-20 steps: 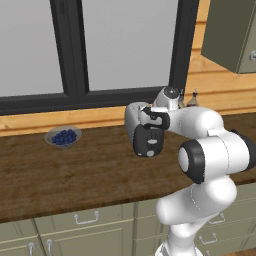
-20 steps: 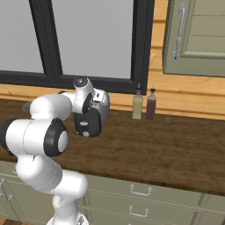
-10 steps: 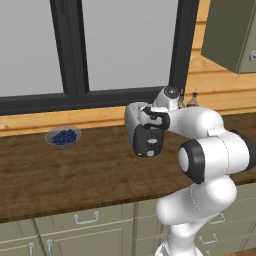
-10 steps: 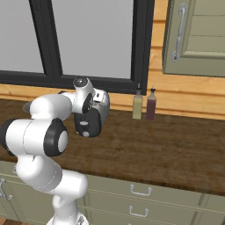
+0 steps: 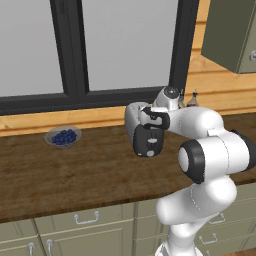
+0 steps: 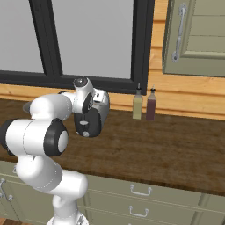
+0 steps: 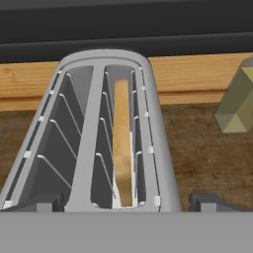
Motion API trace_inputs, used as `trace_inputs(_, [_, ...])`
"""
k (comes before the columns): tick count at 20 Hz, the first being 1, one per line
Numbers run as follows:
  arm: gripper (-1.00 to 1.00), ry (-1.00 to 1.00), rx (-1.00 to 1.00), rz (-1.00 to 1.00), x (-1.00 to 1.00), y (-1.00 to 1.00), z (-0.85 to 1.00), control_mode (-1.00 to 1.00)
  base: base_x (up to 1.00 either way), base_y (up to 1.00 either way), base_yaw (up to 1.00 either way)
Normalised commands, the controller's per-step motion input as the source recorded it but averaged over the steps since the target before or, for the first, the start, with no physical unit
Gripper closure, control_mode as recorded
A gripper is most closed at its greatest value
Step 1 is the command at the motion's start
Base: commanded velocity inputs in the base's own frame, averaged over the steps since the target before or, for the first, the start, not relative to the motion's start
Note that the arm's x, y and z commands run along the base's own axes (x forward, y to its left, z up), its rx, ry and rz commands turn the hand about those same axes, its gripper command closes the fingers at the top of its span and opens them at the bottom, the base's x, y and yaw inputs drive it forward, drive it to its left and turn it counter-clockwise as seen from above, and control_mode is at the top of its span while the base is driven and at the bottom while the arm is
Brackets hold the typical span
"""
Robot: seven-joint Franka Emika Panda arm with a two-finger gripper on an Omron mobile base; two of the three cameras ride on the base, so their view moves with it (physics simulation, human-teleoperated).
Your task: Start the toaster. Once the lever pops up, take the bread to the plate on the dining counter.
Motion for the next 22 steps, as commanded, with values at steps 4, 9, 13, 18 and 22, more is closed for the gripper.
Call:
trace_inputs(4, [-1.0,0.0,0.0,0.0,0.0,0.0,0.0,-1.0,0.0,0.0,0.0])
trace_inputs(9, [-1.0,0.0,0.0,0.0,0.0,0.0,0.0,-1.0,0.0,0.0,0.0])
trace_inputs(13, [-1.0,0.0,0.0,0.0,0.0,0.0,0.0,-1.0,0.0,0.0,0.0])
trace_inputs(18, [-1.0,0.0,0.0,0.0,0.0,0.0,0.0,-1.0,0.0,0.0,0.0])
trace_inputs(22, [-1.0,0.0,0.0,0.0,0.0,0.0,0.0,-1.0,0.0,0.0,0.0])
